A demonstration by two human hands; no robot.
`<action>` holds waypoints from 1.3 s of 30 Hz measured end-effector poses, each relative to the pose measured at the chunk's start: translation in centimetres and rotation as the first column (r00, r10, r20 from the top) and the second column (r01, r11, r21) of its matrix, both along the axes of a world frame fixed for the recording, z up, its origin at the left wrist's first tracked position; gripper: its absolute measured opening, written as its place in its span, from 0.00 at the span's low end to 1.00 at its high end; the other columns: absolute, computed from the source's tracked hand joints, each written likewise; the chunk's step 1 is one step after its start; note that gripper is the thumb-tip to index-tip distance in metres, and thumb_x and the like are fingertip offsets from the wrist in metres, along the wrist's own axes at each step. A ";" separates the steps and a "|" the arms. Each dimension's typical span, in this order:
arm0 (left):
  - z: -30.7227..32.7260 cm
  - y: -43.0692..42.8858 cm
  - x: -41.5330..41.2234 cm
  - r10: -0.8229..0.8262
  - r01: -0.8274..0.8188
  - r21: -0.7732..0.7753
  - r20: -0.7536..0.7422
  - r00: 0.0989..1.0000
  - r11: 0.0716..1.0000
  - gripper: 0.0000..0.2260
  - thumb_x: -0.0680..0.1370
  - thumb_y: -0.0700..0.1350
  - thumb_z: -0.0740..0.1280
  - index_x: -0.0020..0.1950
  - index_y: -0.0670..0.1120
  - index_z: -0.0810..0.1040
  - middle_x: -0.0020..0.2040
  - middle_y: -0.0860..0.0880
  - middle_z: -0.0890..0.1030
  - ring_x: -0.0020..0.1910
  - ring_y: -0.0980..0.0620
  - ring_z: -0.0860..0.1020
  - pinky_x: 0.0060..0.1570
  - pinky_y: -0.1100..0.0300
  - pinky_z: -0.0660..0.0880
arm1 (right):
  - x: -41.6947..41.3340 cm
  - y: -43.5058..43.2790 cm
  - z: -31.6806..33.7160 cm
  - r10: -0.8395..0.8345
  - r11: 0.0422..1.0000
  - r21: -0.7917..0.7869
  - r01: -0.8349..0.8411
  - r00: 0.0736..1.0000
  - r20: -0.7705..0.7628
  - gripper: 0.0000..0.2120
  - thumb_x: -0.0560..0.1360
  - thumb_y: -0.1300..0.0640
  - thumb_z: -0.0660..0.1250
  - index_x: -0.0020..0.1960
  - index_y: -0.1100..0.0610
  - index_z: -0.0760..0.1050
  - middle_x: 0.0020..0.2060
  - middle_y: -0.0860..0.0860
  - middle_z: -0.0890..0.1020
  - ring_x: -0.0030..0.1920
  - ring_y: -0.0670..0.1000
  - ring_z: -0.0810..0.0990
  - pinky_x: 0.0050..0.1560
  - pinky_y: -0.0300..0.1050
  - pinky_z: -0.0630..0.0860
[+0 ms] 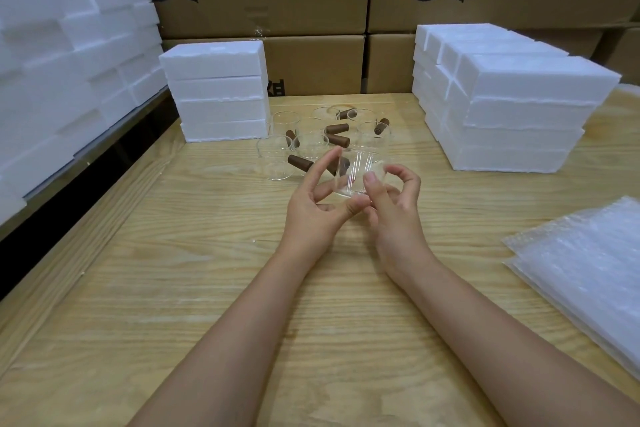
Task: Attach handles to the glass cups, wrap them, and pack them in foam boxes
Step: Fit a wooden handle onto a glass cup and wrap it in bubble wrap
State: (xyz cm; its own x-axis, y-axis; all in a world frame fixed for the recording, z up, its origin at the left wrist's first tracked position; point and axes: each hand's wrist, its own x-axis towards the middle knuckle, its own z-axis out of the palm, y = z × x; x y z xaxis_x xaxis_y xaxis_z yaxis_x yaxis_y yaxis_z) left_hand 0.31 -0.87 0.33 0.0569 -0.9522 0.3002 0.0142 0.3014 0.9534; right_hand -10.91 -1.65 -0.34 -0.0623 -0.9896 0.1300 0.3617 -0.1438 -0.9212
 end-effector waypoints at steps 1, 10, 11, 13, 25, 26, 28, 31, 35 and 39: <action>0.1 0.0 -0.1 0.003 -0.003 -0.027 0.005 1.000 1.000 0.31 0.63 0.51 0.78 0.64 0.62 0.71 0.57 0.59 0.82 0.55 0.46 0.82 0.53 0.41 0.79 | 0.0 -0.1 0.0 0.006 1.000 0.011 -0.007 0.999 0.044 0.13 0.75 0.51 0.67 0.55 0.44 0.65 0.49 0.54 0.77 0.44 0.48 0.80 0.53 0.45 0.76; -0.4 -0.3 -0.3 0.083 -0.081 0.046 -0.037 0.996 0.996 0.23 0.65 0.57 0.71 0.52 0.54 0.63 0.57 0.51 0.79 0.22 0.55 0.72 0.19 0.64 0.67 | -0.9 -0.6 0.7 0.047 0.984 0.132 -0.116 0.897 0.440 0.11 0.80 0.52 0.60 0.59 0.55 0.69 0.56 0.59 0.73 0.47 0.56 0.80 0.45 0.45 0.79; -0.3 -0.3 -0.4 0.059 -0.056 0.075 -0.044 0.997 0.996 0.25 0.65 0.58 0.71 0.55 0.54 0.65 0.59 0.51 0.79 0.22 0.56 0.74 0.19 0.65 0.67 | -0.8 -0.6 0.7 0.063 0.980 0.138 -0.140 0.890 0.452 0.11 0.80 0.52 0.59 0.60 0.56 0.70 0.57 0.59 0.72 0.48 0.56 0.80 0.46 0.45 0.79; -0.5 -0.5 -0.5 -0.004 0.008 0.104 -0.034 0.999 0.995 0.28 0.66 0.57 0.70 0.63 0.52 0.67 0.61 0.51 0.79 0.22 0.56 0.75 0.19 0.67 0.66 | -0.7 -0.6 0.7 0.107 0.969 0.148 -0.196 0.879 0.464 0.12 0.80 0.51 0.58 0.59 0.56 0.72 0.58 0.58 0.72 0.53 0.57 0.80 0.49 0.47 0.80; 0.0 0.1 -0.3 0.078 -0.080 0.056 0.046 0.996 0.995 0.22 0.70 0.52 0.73 0.62 0.58 0.74 0.58 0.54 0.82 0.28 0.54 0.78 0.21 0.65 0.68 | -0.4 -0.6 0.2 0.117 0.982 0.105 -0.158 0.941 0.318 0.14 0.76 0.45 0.61 0.58 0.50 0.66 0.54 0.54 0.72 0.50 0.53 0.80 0.53 0.47 0.78; 0.2 0.2 -0.3 0.084 -0.086 0.059 0.046 0.995 0.995 0.20 0.68 0.53 0.73 0.59 0.60 0.74 0.58 0.53 0.82 0.36 0.49 0.82 0.23 0.64 0.68 | -0.4 -0.6 0.2 0.126 0.983 0.086 -0.160 0.942 0.310 0.14 0.75 0.46 0.63 0.57 0.50 0.66 0.53 0.52 0.73 0.47 0.50 0.81 0.52 0.45 0.78; 0.4 0.2 -0.4 0.092 -0.095 0.069 0.058 0.994 0.993 0.18 0.67 0.52 0.75 0.54 0.62 0.74 0.57 0.55 0.83 0.51 0.42 0.82 0.28 0.63 0.69 | -0.4 -0.5 0.2 0.148 0.983 0.056 -0.174 0.937 0.315 0.17 0.71 0.48 0.66 0.57 0.50 0.65 0.52 0.52 0.76 0.43 0.49 0.83 0.48 0.44 0.78; 0.5 0.3 -0.4 0.090 -0.095 0.075 0.076 0.993 0.993 0.21 0.68 0.49 0.77 0.55 0.66 0.73 0.56 0.60 0.82 0.55 0.44 0.81 0.30 0.64 0.70 | -0.5 -0.4 0.2 0.175 0.979 0.043 -0.199 0.930 0.322 0.22 0.69 0.51 0.69 0.59 0.50 0.64 0.55 0.57 0.77 0.45 0.51 0.82 0.51 0.46 0.77; 0.3 0.1 -0.3 0.097 -0.102 0.054 0.075 0.992 0.993 0.23 0.68 0.50 0.77 0.59 0.62 0.75 0.52 0.63 0.82 0.35 0.50 0.77 0.29 0.64 0.70 | -0.9 -0.5 0.4 0.153 0.978 0.075 -0.192 0.919 0.364 0.18 0.73 0.51 0.67 0.60 0.52 0.67 0.54 0.55 0.76 0.48 0.53 0.80 0.58 0.50 0.77; 0.2 0.2 -0.4 0.018 -0.018 0.085 0.006 1.000 0.996 0.29 0.64 0.58 0.73 0.63 0.63 0.69 0.58 0.56 0.80 0.26 0.51 0.72 0.23 0.66 0.69 | -1.0 -0.7 0.5 0.144 0.973 0.114 -0.203 0.910 0.390 0.17 0.78 0.49 0.62 0.63 0.56 0.70 0.58 0.58 0.75 0.54 0.58 0.82 0.62 0.55 0.75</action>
State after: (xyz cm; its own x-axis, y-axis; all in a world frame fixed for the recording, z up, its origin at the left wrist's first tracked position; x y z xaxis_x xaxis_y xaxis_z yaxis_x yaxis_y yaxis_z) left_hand -0.07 -0.68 0.58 0.0731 -0.9732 0.2181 0.0042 0.2190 0.9757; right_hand -11.93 -2.34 0.11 0.0966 -0.9952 -0.0183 0.6920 0.0803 -0.7174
